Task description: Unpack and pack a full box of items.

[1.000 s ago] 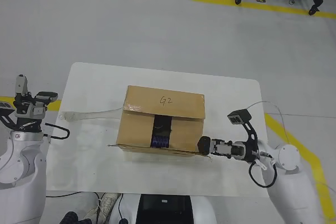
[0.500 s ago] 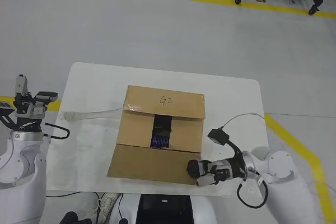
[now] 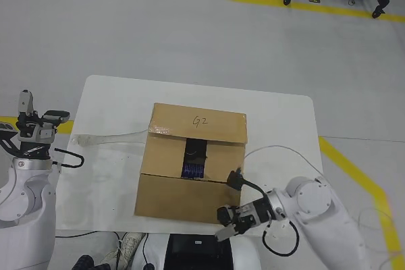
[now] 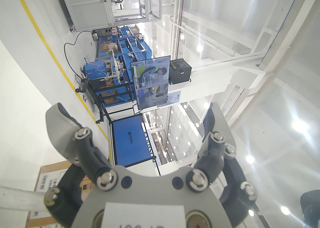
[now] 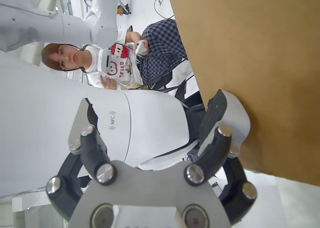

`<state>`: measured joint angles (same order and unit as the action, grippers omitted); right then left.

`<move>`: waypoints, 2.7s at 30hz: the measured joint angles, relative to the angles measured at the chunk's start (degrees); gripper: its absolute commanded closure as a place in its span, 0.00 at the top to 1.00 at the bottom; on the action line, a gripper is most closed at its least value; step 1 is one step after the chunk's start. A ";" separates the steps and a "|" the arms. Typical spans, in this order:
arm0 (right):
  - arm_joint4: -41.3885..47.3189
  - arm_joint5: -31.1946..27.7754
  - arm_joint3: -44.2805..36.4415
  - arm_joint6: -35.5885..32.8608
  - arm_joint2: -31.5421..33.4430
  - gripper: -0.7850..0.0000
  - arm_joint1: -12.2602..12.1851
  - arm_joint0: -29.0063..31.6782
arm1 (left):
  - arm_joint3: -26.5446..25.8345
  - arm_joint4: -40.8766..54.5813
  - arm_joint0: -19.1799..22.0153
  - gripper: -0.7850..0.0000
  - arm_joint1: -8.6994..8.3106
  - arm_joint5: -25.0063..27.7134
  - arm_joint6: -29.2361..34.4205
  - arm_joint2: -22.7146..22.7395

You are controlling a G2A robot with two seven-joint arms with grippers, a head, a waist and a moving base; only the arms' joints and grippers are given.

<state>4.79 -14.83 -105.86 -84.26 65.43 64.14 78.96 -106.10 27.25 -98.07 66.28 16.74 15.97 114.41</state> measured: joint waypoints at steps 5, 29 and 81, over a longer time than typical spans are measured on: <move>-6.19 0.85 0.25 2.30 -2.50 1.00 -0.13 -1.14 | 0.00 0.00 0.00 1.00 0.00 0.00 0.00 0.00; -18.04 5.87 2.74 10.13 -9.18 1.00 -0.69 -4.56 | 0.00 0.00 0.00 1.00 0.00 0.00 0.00 0.00; 29.28 0.06 11.74 14.52 22.36 1.00 -6.06 3.97 | 0.00 0.00 0.00 1.00 0.00 0.00 0.00 0.00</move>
<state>34.07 -14.77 -94.12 -69.75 87.79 58.09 82.93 -106.10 27.25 -98.07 66.28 16.74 15.97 114.41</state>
